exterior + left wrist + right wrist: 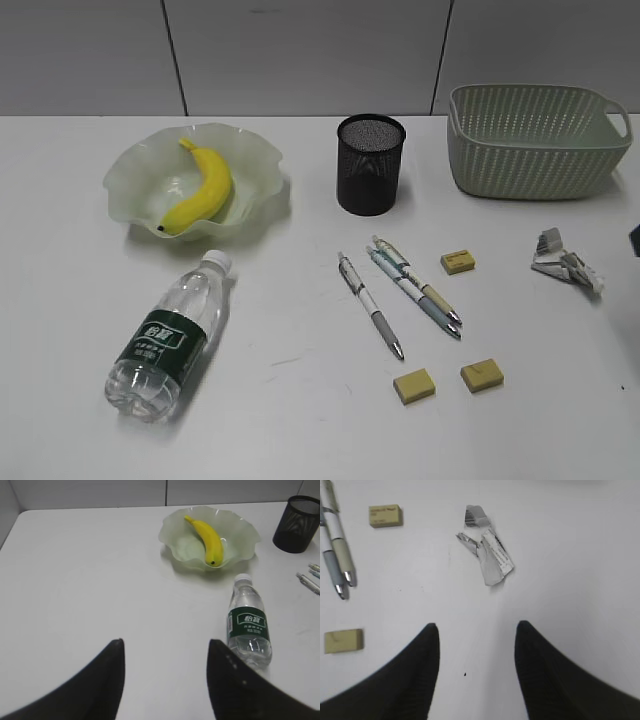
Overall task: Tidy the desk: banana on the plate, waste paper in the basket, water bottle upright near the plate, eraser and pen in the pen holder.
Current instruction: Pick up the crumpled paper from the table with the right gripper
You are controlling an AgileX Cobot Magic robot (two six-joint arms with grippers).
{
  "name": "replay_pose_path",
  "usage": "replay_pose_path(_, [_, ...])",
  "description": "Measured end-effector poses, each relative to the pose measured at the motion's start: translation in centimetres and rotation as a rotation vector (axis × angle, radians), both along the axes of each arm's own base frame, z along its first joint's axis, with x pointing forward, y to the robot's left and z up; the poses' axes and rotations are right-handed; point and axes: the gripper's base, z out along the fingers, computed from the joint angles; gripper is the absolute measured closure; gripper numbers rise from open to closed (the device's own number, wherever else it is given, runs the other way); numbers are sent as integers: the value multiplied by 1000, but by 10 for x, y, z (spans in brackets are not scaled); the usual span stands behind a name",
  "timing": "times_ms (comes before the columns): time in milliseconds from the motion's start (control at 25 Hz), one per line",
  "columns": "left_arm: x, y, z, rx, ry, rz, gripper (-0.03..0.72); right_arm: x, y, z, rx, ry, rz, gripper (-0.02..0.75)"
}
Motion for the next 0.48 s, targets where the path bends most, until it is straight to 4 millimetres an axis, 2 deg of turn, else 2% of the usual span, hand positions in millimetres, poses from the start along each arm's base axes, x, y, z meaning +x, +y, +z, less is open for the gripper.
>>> replay_pose_path(40, [0,0,0,0,0,14,293,20,0,-14,-4,49,3,295])
replay_pose_path(160, [0,0,0,0,0,48,293,61,5,-46,-22,134,26,239])
replay_pose_path(280, [0,-1,0,0,0,79,293,89,7,-75,-43,194,46,223])
replay_pose_path(400, [-1,-1,0,0,0,93,299,107,7,-101,-52,243,52,223])
replay_pose_path(480, [-1,-1,0,0,0,94,301,113,7,-118,-52,280,50,290])
